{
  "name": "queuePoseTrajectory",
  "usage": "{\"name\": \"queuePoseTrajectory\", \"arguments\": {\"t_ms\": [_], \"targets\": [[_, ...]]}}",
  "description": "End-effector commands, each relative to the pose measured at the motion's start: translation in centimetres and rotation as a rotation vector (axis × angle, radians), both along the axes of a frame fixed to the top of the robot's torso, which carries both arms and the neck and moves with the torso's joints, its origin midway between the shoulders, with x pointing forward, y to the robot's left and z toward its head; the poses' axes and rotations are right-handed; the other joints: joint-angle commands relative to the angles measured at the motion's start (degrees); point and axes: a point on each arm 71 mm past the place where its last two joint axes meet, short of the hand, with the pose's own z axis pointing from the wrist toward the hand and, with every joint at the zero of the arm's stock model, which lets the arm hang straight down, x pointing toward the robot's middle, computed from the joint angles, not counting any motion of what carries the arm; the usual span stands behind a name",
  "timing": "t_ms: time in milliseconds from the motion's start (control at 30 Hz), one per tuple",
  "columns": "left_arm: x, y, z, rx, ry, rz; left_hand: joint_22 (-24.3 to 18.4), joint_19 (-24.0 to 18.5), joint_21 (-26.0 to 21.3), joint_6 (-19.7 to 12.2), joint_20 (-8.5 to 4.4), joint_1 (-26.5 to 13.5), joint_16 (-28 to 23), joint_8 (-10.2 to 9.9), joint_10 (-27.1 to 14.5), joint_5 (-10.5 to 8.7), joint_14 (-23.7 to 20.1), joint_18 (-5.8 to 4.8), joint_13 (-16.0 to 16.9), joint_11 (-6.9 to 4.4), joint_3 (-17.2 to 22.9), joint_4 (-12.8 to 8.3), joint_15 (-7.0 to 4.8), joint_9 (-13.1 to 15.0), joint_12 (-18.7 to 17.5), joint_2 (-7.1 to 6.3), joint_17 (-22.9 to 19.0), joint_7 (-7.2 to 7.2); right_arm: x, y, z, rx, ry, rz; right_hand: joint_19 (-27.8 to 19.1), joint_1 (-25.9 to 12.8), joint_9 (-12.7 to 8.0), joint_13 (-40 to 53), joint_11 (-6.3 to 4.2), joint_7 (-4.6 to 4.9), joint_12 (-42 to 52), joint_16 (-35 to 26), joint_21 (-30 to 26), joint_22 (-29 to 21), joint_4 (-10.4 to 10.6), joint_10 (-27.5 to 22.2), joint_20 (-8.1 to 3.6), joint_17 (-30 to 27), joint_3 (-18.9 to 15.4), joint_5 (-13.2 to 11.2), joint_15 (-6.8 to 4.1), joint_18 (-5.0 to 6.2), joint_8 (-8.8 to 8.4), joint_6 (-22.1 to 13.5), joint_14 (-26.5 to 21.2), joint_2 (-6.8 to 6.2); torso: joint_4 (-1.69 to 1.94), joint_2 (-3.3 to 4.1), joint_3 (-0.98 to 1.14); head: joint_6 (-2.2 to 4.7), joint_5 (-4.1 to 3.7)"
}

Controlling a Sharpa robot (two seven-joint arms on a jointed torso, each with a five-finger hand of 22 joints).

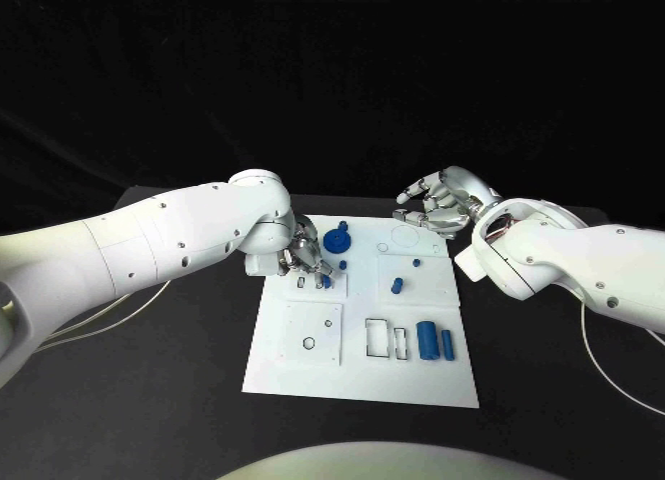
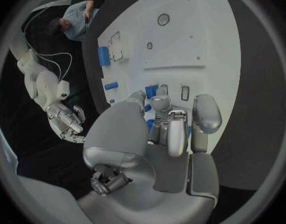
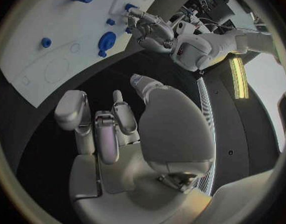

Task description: Assemble the parts on the task board

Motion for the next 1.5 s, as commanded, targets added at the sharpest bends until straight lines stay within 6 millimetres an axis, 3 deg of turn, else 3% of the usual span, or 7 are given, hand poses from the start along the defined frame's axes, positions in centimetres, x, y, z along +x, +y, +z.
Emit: {"name": "queuePoseTrajectory", "arguments": {"t_ms": [33, 400, 767, 900, 1033, 1167, 1500], "targets": [[-0.1, -0.2, 0.0, -0.009, 0.012, -0.013, 0.3, 0.2, 0.2, 0.4, -0.05, 1.8, 0.2, -0.3, -0.3, -2.15, 6.1, -0.99, -0.1, -0.37, 1.7, 0.0, 0.07, 0.2, 0.1, 0.37, 15.1, -0.11, 0.0, 0.1, -0.2, -0.013, 0.011, 0.013, -0.3, -0.1, 0.1, 0.0, -0.13, -0.01, -0.2, -0.4, -0.3, -0.1, 0.1, -0.3, -0.11, 13.2, 0.3, 0.2, 0.14, 0.74, 0.23, -0.2, 5.5, 0.09, -0.01, 0.00, 0.01, -0.15, -0.01], [-0.1, -0.2, 0.0, -0.008, 0.015, -0.013, 1.2, 0.1, 0.2, 0.3, -0.18, 5.3, 0.2, -0.5, -0.3, -5.03, 6.1, -1.02, -0.2, -0.49, 12.3, -0.1, -0.03, 1.2, 0.1, -1.85, 15.1, -0.22, 0.0, 0.1, -0.2, -0.017, 0.016, 0.013, -0.4, -0.1, 0.1, -0.1, -0.13, -0.01, -0.2, -0.4, -0.4, -0.1, 0.1, -0.3, -0.11, 13.1, 0.3, 0.2, 0.14, 0.76, 0.25, -0.2, 5.4, 0.08, -0.01, -0.05, 0.00, -0.29, -0.06], [-0.1, -0.1, 0.0, -0.023, 0.011, -0.006, 1.9, 0.1, 0.0, 0.1, -0.25, 4.8, 0.2, -0.1, -0.2, -4.52, 6.1, -1.01, -0.5, -0.55, 23.7, -1.2, -0.11, 2.7, 0.0, -5.78, 15.1, -0.28, 0.0, 0.0, -0.3, -0.020, 0.021, 0.015, -0.4, -0.1, 0.1, 0.0, -0.14, -0.02, -0.2, -0.5, -0.4, -0.1, 0.1, -0.3, -0.11, 12.9, 0.4, 0.2, 0.13, 0.77, 0.32, -0.2, 5.4, 0.06, 0.01, -0.08, -0.01, -0.35, -0.02], [-0.2, 0.1, 0.1, -0.060, 0.002, 0.019, 2.9, 0.4, 0.2, -0.4, -0.34, 3.2, 0.2, 2.8, 0.7, -1.49, 6.1, -1.11, -0.4, -0.64, 35.7, -6.3, -0.14, 5.9, 0.0, -9.04, 15.1, 0.09, 0.0, 0.0, -0.3, -0.021, 0.023, 0.016, -0.4, -0.1, 0.1, 0.0, -0.14, -0.02, -0.2, -0.5, -0.4, -0.1, 0.1, -0.3, -0.11, 12.9, 0.4, 0.2, 0.13, 0.77, 0.32, -0.2, 5.4, 0.06, 0.02, -0.08, 0.03, -0.28, -0.03], [-0.5, 0.4, 0.3, -0.099, -0.014, 0.045, 3.8, 0.7, 0.5, -0.2, -0.31, 0.4, 0.2, 4.7, 1.5, -0.44, 6.1, -1.18, 0.2, -0.49, 42.4, -10.6, -0.11, 7.6, 0.5, -9.99, 15.1, 0.14, 0.0, -0.1, -0.4, -0.022, 0.025, 0.015, -0.4, -0.1, 0.1, 0.0, -0.14, -0.02, -0.2, -0.5, -0.4, -0.1, 0.1, -0.3, -0.11, 12.9, 0.4, 0.2, 0.13, 0.77, 0.32, -0.2, 5.4, 0.06, 0.07, -0.01, 0.03, -0.28, -0.08], [-0.7, 0.7, 0.7, -0.133, -0.045, 0.065, 4.3, 0.8, 0.7, 0.2, -0.36, -1.1, 0.2, 5.2, 1.9, 0.90, 6.1, -1.22, 0.4, -0.59, 44.3, -12.4, -0.19, 8.1, 0.8, -10.41, 15.1, 0.04, 0.0, -0.2, -0.4, -0.023, 0.027, 0.014, -0.4, -0.1, 0.1, 0.0, -0.14, -0.02, -0.2, -0.5, -0.4, -0.1, 0.1, -0.3, -0.11, 12.9, 0.4, 0.2, 0.13, 0.77, 0.32, -0.2, 5.4, 0.06, 0.12, 0.03, 0.03, -0.32, -0.21], [-1.3, 1.5, 1.3, -0.183, -0.146, 0.090, 5.7, 1.3, 1.4, 2.5, -0.95, -5.2, 0.2, 6.5, 4.1, 9.98, 6.1, -1.34, 2.2, -1.27, 46.6, -16.0, -0.81, 8.9, 2.3, -11.78, 15.1, -0.71, -0.1, -0.4, -0.6, -0.025, 0.034, 0.012, -0.5, -0.3, 0.2, 0.0, -0.14, -0.03, -0.2, -0.5, -0.6, -0.2, 0.3, -0.3, -0.11, 12.9, 0.5, 0.2, 0.13, 0.79, 0.48, -0.2, 5.4, 0.03, 0.16, -0.03, -0.01, -0.57, -0.15]]}}
